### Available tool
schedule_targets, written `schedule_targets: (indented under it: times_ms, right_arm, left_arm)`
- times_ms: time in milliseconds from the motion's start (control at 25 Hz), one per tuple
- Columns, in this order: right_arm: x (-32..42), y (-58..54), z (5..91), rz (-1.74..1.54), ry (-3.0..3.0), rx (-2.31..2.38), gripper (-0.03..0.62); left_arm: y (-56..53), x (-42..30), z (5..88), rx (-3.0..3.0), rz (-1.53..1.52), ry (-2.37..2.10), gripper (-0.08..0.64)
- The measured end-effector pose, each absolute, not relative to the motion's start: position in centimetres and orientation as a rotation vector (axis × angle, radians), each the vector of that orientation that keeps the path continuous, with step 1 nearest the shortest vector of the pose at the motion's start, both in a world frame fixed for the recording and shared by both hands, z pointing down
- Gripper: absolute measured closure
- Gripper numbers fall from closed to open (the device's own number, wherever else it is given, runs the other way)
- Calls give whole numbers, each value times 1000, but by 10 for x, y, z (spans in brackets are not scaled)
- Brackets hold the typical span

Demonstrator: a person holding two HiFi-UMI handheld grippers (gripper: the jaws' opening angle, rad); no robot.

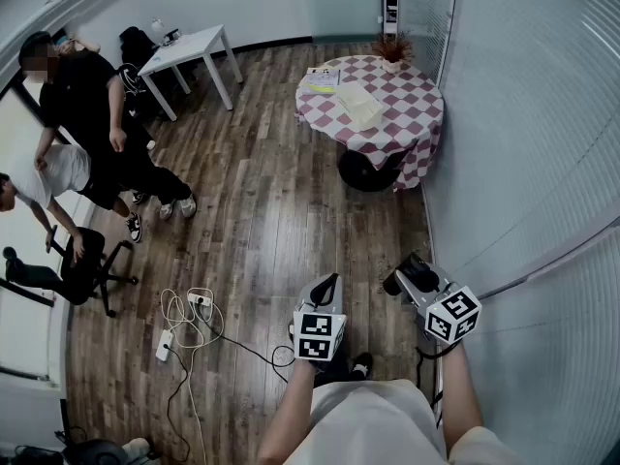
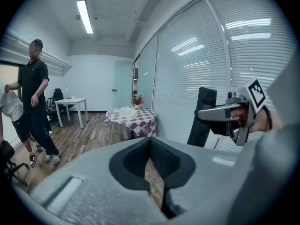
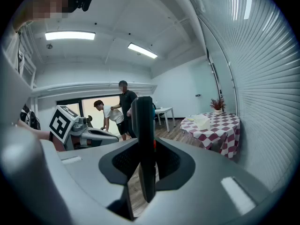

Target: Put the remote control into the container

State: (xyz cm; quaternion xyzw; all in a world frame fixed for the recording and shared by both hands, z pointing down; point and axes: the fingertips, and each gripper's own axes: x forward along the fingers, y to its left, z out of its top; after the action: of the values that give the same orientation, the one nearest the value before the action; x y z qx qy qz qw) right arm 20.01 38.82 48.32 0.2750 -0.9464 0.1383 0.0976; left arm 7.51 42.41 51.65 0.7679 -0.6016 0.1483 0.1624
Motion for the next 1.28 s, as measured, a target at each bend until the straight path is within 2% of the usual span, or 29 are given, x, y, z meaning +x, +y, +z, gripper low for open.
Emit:
schedule_targets:
  times_ms: [920,1280]
  right_arm:
    - [244,385,493,447,-2754,1037,512]
    - [223,343,494,433,-2782,979,512]
  left_arm:
    - [416,82,528,2124,429,-1710,554]
    - [366,58,522,2115,389,-1746,554]
